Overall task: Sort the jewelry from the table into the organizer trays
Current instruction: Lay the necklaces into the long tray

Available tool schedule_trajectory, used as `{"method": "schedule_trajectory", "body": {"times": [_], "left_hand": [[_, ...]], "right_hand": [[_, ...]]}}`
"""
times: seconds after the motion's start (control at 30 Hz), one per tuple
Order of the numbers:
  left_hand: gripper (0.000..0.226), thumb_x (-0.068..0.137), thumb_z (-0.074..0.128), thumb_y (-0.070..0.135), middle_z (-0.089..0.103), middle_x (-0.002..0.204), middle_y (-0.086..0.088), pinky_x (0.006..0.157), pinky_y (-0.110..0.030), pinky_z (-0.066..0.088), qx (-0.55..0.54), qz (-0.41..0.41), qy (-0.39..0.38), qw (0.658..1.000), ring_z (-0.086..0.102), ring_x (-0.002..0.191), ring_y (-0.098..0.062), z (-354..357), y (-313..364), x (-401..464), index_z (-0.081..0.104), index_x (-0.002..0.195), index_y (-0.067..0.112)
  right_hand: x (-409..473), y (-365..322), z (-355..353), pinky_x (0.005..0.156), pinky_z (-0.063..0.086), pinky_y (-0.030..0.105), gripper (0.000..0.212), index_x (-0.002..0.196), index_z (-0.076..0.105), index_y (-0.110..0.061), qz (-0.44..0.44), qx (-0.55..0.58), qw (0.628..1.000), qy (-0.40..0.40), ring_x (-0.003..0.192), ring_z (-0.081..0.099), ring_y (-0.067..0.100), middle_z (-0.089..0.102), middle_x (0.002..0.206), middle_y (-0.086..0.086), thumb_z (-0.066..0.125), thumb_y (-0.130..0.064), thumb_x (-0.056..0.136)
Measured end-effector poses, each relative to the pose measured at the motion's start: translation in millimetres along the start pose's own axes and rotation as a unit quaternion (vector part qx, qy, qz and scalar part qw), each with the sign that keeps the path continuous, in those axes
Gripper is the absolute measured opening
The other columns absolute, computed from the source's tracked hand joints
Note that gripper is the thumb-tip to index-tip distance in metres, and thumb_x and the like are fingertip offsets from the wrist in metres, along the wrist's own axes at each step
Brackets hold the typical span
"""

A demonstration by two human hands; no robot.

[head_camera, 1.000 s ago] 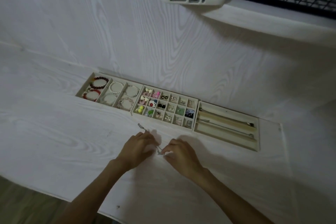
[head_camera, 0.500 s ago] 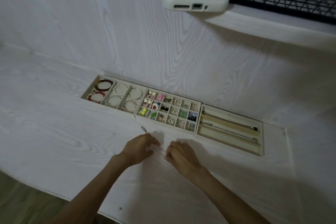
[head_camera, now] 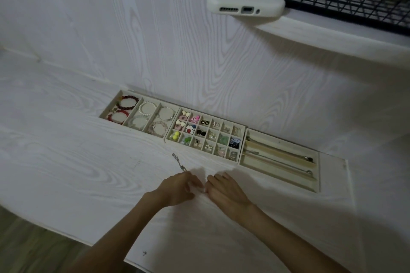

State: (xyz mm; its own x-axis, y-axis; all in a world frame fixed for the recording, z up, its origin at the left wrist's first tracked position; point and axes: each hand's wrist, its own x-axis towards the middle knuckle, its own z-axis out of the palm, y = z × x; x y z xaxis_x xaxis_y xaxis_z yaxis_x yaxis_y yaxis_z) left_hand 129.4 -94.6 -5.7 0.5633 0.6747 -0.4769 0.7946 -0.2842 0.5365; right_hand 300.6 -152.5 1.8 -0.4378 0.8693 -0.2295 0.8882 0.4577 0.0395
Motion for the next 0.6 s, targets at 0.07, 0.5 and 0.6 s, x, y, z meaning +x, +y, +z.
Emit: {"method": "schedule_trajectory", "body": {"times": [0.07,0.5,0.6], "left_hand": [[0.044,0.082,0.067,0.017,0.052,0.128,0.005,0.082,-0.024,0.044,-0.008,-0.001,-0.005,1.0,0.057,0.104,-0.014,2,2,3,0.056,0.123,0.029],[0.067,0.068,0.081,0.036,0.048,0.132,0.011,0.083,-0.028,0.048,-0.046,0.062,0.006,0.997,0.056,0.09,-0.009,4,33,0,0.044,0.124,0.031],[0.06,0.066,0.083,0.036,0.056,0.122,0.014,0.074,-0.028,0.052,-0.106,0.109,-0.003,0.988,0.06,0.075,-0.006,-14,59,1,0.044,0.112,0.033]], "right_hand": [[1,-1,4,0.059,0.043,0.027,0.034,0.07,0.063,-0.019,-0.008,-0.013,1.0,0.022,0.061,0.054,0.018,0.054,0.068,-0.002,0.082,-0.007,0.044],[-36,25,-31,0.071,0.031,0.015,0.01,0.093,0.068,-0.026,0.129,0.315,0.937,0.079,0.08,0.05,0.001,0.055,0.087,-0.018,0.061,-0.025,0.086],[-51,41,-55,0.07,0.045,0.022,0.006,0.087,0.066,-0.029,0.17,0.404,0.895,0.079,0.076,0.053,0.001,0.059,0.085,-0.018,0.064,-0.026,0.083]]}}
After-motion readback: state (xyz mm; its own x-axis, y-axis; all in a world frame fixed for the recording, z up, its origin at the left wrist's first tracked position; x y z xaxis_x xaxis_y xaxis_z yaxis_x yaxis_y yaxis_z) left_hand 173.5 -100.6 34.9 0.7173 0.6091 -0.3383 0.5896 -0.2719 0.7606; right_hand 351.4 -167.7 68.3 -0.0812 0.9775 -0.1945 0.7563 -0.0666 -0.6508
